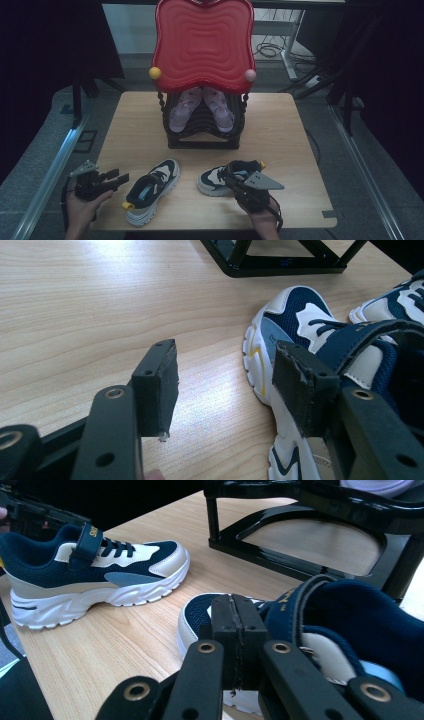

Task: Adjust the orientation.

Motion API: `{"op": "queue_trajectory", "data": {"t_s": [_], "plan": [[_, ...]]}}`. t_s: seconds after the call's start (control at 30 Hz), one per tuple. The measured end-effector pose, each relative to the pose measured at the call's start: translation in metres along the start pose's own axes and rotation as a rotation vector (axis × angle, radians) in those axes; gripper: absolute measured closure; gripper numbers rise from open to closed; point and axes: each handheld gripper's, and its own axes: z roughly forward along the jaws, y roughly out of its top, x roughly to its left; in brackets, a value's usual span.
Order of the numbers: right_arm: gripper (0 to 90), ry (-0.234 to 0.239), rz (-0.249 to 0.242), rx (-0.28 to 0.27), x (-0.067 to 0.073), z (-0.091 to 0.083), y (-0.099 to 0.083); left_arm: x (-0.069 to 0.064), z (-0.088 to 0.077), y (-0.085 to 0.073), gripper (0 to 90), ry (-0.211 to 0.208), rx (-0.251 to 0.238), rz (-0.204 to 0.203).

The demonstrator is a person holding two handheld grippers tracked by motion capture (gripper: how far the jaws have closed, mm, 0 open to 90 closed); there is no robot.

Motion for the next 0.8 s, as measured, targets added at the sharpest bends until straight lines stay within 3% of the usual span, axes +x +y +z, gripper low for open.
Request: {"op": "queue_trajectory", "data": {"t_s": [0.27,0.63,0.7,0.8], "plan": [[89.9,0.039,-0.016,0.044,0.006,0.004,-0.012,0.002,-0.001,0.0,43.7,0.002,-0.001,-0.003],[90.0,0.076,-0.036,0.119,0.019,0.037,-0.024,0.002,-0.001,0.0,43.7,0.001,-0.001,-0.003],[90.0,0.074,-0.059,0.137,0.022,0.042,-0.027,0.002,-0.001,0.0,43.7,0.001,-0.001,-0.004],[90.0,0.06,-0.055,0.151,0.022,0.048,-0.029,0.003,-0.001,-0.001,43.7,0.002,-0.001,-0.005]]}}
